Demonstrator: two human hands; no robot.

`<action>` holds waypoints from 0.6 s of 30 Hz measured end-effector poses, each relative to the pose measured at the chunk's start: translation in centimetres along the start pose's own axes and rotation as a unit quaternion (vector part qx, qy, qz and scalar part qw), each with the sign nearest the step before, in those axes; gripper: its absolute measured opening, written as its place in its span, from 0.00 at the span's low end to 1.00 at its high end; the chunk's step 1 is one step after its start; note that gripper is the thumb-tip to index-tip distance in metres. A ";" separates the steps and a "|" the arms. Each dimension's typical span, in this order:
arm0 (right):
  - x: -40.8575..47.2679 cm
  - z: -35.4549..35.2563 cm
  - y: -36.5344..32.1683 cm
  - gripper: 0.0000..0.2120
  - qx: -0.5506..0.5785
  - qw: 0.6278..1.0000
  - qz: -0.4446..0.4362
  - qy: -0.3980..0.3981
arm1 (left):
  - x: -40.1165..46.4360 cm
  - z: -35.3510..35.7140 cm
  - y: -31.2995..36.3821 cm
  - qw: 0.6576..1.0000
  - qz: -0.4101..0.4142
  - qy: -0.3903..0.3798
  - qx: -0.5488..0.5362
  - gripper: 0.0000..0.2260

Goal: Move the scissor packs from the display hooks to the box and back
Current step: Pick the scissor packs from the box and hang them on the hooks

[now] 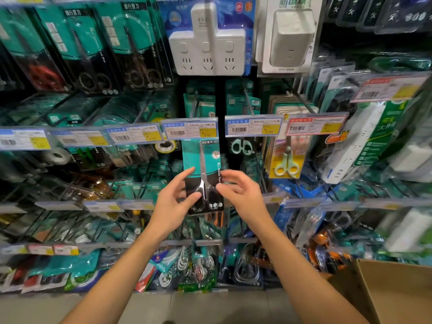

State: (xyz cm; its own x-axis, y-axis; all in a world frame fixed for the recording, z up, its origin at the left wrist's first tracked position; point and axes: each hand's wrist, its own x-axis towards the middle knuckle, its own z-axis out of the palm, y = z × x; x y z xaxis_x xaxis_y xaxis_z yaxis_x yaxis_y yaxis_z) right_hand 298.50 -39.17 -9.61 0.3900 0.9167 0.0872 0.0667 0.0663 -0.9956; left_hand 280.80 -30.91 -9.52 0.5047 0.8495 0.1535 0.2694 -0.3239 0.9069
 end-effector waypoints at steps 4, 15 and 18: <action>-0.9 0.9 -0.2 0.15 -0.009 0.999 0.014 -0.035 | -0.4 -0.1 0.4 1.000 0.013 0.010 -0.006 0.25; -1.6 1.7 -1.2 0.17 0.006 0.999 -0.025 -0.043 | -1.3 -1.9 1.2 0.998 0.052 0.017 -0.009 0.25; -1.9 1.9 -0.8 0.17 0.007 0.999 -0.027 -0.046 | -1.7 -1.9 0.6 0.998 0.058 0.016 -0.010 0.25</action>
State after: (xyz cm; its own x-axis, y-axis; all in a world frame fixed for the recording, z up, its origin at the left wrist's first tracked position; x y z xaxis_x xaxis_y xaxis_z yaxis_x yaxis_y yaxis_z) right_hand 295.99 -40.28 -9.03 0.3009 0.9437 0.1377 0.0724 0.1214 -0.9900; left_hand 278.58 -31.76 -8.47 0.5050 0.8199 0.2698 0.1945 -0.4126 0.8899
